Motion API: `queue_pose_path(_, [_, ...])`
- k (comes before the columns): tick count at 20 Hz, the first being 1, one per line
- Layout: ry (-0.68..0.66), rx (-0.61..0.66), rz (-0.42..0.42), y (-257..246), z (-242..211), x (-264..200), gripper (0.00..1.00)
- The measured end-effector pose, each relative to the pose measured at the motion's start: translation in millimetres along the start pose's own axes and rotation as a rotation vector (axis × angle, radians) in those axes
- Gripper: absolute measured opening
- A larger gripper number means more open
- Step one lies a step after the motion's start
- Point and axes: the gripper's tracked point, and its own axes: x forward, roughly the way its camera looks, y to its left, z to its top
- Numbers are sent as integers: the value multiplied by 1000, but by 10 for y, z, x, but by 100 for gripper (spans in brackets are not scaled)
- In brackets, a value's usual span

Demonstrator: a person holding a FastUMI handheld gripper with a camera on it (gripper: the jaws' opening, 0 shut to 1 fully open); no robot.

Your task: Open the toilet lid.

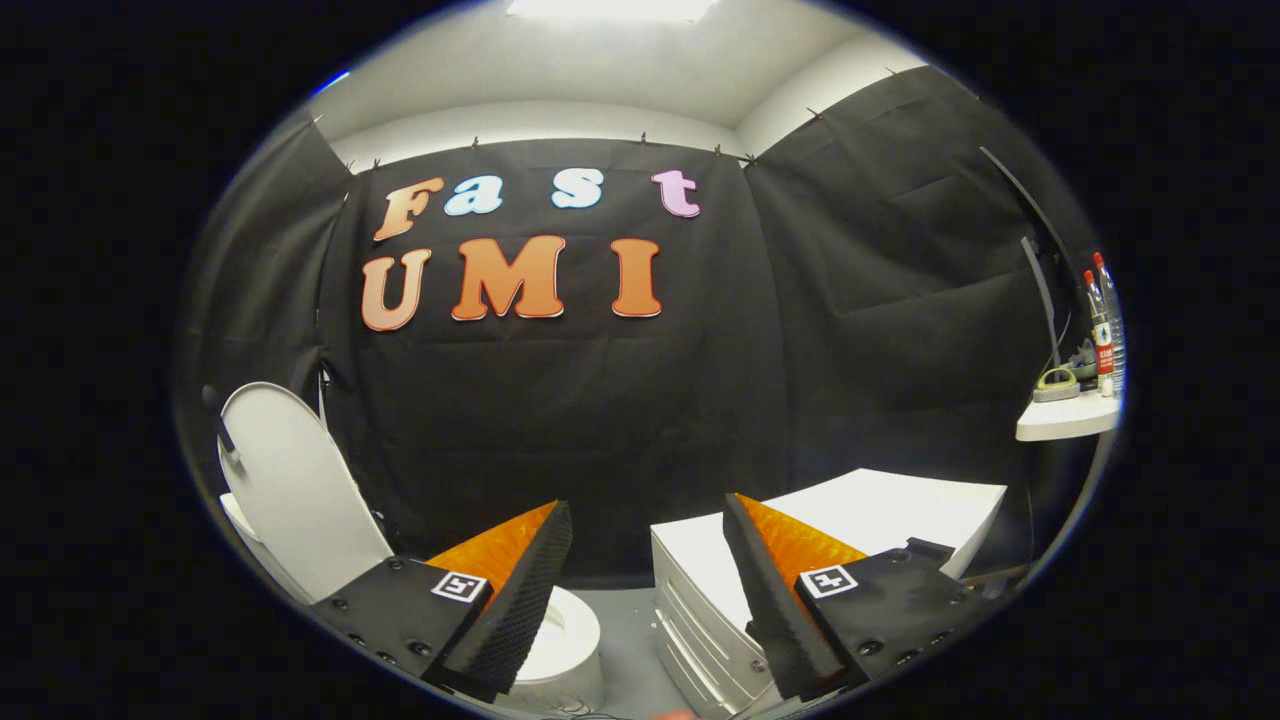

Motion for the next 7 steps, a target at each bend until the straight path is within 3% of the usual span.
queue_pose_path(7, [23,-50,33,178,-93,11,98])
